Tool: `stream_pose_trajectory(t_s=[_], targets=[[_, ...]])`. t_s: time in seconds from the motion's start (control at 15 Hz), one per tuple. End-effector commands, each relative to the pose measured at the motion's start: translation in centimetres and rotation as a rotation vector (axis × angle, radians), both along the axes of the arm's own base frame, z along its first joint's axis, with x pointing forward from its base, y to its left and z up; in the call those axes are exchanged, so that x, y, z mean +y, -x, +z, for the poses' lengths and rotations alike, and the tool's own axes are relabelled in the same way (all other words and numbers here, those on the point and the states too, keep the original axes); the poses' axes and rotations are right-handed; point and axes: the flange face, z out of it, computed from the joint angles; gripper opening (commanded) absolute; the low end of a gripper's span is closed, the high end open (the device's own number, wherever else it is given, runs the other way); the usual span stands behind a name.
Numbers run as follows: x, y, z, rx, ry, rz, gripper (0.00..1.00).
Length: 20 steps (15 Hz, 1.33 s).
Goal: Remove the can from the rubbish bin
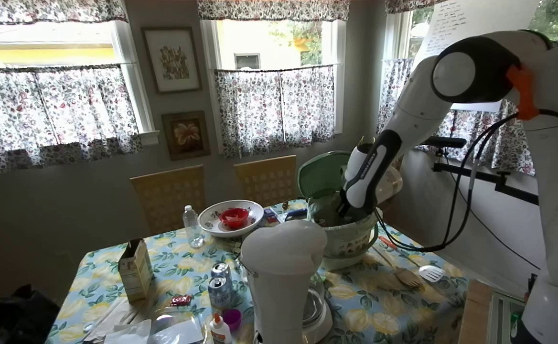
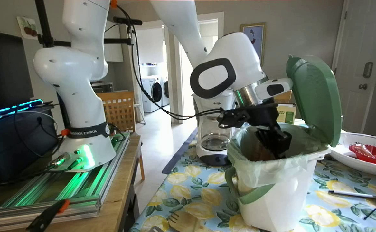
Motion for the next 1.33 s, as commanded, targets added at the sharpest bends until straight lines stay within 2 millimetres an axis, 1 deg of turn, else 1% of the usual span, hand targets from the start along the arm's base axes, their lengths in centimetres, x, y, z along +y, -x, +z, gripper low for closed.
stream_pose_trajectory(t_s=[0.0, 0.27, 0.67, 0.87, 1.27], targets=[[0.3, 0.0, -0.3, 0.04, 0.002, 0.001, 0.0], [1.5, -0.2, 0.4, 0.031, -0.031, -0.025, 0.0], [3.1, 0.1, 2.9, 0.016, -0.053, -0.052, 0.0], [3.9, 0.3, 3.6, 0.029, -0.063, -0.059, 0.0], [4.9, 1.1, 6.6, -0.019, -0.039, -0.059, 0.0]])
